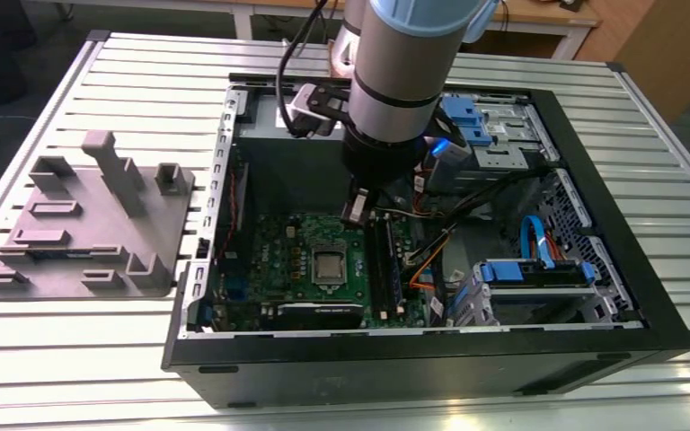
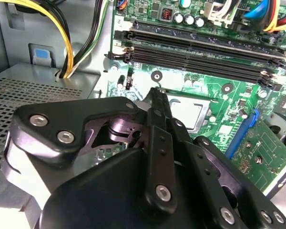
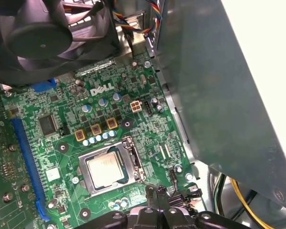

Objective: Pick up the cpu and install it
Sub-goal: 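Close the cpu cover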

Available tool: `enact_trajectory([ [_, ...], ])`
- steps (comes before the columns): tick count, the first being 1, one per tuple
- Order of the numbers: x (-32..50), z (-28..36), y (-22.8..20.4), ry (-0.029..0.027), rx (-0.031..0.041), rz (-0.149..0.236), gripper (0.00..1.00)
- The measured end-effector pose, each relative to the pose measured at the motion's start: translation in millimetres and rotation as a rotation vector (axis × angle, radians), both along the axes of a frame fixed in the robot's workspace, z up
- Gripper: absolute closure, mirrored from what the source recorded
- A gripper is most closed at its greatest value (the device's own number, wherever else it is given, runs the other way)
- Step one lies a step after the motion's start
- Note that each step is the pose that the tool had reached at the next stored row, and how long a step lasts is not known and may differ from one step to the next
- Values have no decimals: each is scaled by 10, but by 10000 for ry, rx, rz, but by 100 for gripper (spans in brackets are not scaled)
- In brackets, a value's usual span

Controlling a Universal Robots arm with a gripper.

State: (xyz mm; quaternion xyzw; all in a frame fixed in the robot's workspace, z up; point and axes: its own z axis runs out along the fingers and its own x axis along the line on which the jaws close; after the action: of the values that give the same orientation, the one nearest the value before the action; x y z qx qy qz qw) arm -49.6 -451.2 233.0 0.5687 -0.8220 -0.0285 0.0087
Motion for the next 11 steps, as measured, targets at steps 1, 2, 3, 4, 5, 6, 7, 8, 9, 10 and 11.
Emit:
enact_trajectory([
  [1,2,-3,3,-1,1,0,90],
  [2,2,-3,2,0,0,0,90],
  [3,2,-3,2,0,-1,0,90],
  [4,2,-4,4,0,0,0,90],
  [5,2,-5,5,0,0,0,90],
  [6,2,-5,6,0,0,0,90],
  [7,2,-5,6,-1,1,0,90],
  [8,2,-5,6,0,0,0,90],
  [9,2,-5,6,0,1,0,90],
  [10,2,-5,6,0,0,0,90],
  [11,2,-6,7,0,0,0,90],
])
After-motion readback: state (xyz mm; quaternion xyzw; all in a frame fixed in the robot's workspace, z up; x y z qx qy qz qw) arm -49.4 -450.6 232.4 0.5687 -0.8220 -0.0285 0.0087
